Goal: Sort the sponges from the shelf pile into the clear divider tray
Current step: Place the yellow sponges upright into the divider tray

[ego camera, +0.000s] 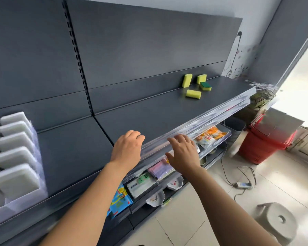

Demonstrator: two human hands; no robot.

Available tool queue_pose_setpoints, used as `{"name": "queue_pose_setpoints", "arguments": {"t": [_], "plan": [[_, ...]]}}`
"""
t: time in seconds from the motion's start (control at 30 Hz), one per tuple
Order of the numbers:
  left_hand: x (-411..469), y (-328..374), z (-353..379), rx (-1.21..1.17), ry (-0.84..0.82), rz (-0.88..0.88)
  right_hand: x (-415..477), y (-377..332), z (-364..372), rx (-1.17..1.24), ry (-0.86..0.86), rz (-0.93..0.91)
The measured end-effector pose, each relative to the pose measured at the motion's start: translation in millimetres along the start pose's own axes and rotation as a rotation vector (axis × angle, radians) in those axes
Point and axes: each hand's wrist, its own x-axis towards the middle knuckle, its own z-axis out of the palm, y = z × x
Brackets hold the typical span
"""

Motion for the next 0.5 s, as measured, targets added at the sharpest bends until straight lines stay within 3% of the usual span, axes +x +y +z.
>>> {"name": "queue_pose_setpoints", "arguments": {"t": [0.5], "plan": [[205, 52, 108, -0.121, -0.042, 0.049, 145, 161, 22, -0.023, 0.008, 0.143]]}}
